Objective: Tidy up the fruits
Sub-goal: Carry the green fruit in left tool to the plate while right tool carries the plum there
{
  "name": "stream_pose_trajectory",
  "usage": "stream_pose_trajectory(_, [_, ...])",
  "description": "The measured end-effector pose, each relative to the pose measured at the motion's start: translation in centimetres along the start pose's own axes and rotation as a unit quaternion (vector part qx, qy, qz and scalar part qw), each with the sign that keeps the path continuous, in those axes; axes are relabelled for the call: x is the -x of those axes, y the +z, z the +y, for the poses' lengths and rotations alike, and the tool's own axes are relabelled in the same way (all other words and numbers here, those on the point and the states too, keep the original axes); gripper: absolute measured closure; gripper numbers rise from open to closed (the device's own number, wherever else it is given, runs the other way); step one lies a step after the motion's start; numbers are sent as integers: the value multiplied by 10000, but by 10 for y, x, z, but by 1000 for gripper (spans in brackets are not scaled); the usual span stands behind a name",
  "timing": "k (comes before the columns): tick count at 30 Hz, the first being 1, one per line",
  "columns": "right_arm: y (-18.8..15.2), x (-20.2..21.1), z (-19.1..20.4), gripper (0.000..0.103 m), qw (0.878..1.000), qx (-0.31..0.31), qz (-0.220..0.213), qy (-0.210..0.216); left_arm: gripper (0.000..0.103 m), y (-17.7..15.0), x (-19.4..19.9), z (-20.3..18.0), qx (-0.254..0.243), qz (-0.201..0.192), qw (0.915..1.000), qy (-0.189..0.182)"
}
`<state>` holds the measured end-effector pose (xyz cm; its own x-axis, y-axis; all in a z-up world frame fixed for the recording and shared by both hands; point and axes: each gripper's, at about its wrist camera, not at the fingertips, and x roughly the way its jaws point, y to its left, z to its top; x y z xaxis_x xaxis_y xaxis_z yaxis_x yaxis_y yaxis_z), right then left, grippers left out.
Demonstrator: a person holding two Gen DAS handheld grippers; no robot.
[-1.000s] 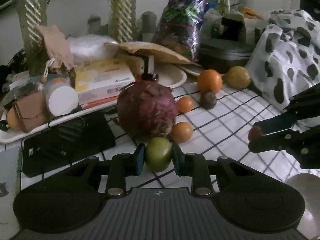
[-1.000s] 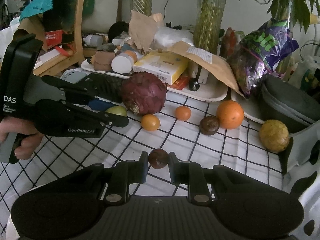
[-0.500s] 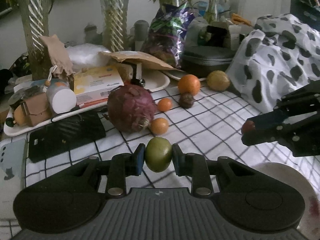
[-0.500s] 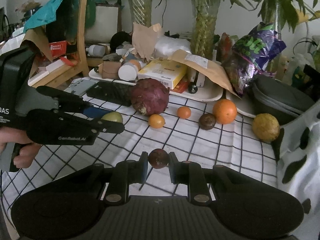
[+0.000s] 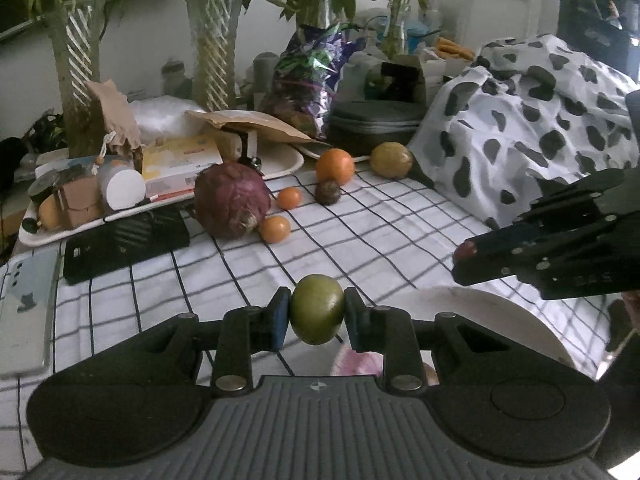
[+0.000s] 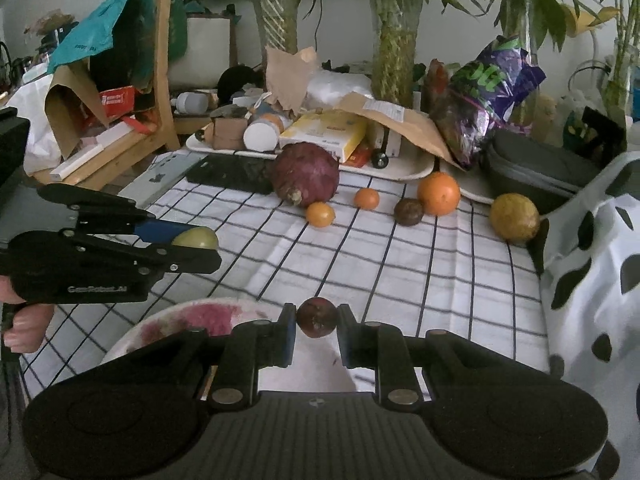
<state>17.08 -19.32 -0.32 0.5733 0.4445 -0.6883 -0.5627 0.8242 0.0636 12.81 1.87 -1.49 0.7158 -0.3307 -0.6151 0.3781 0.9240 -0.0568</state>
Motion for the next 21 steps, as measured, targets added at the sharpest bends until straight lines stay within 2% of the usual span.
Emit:
stream_pose_trajectory(13, [-33, 22, 22, 81, 9995, -108, 285, -15, 75, -28, 39, -40, -47, 89, 9998, -145])
stream_pose_trajectory(21, [-49, 34, 32, 81, 9989, -211, 395, -134, 75, -46, 52, -67, -179, 390, 9989, -209])
